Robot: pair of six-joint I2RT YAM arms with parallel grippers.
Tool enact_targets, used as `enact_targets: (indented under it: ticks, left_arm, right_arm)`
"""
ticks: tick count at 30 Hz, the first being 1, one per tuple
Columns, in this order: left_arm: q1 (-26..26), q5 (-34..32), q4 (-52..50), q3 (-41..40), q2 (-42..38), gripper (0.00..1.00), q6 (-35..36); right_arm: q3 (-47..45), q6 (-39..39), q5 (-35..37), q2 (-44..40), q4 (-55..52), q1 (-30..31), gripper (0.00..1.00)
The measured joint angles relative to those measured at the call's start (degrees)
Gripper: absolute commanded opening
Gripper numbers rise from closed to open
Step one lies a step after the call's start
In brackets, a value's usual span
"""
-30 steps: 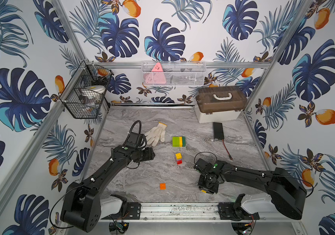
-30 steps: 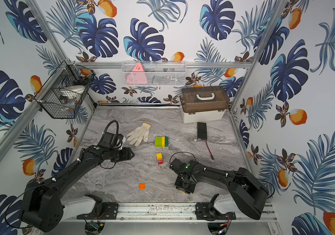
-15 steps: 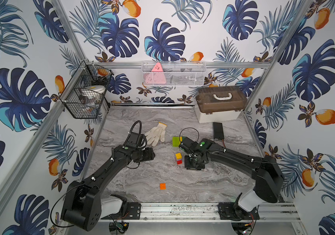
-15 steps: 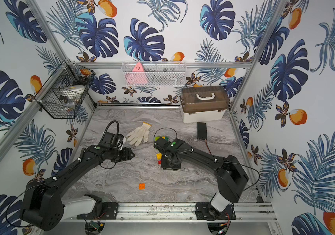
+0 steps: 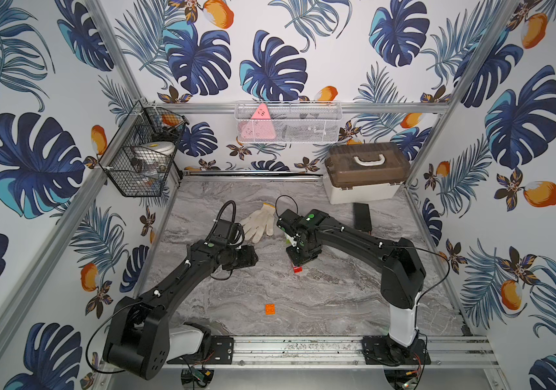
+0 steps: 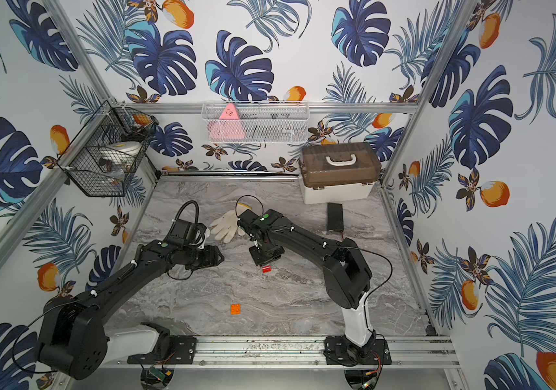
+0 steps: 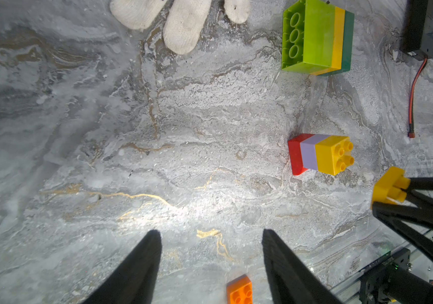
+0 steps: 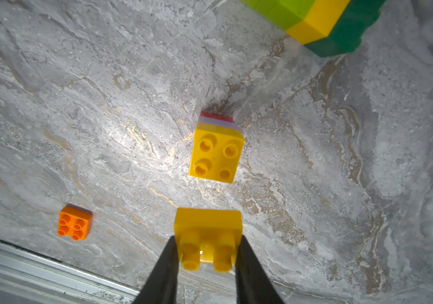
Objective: Assemble the number 1 with lego
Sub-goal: Assemble the lego brick with the lego brick.
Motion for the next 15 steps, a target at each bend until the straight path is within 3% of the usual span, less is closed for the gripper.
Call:
enact_targets:
  ticks: [15]
  left_arm:
    - [0.0,0.4,0.0,0.0,0.6,0.67,0.0]
  right_arm:
    - [5.4,-1.1,-0.9,6.5,-0.8,-2.2,0.29]
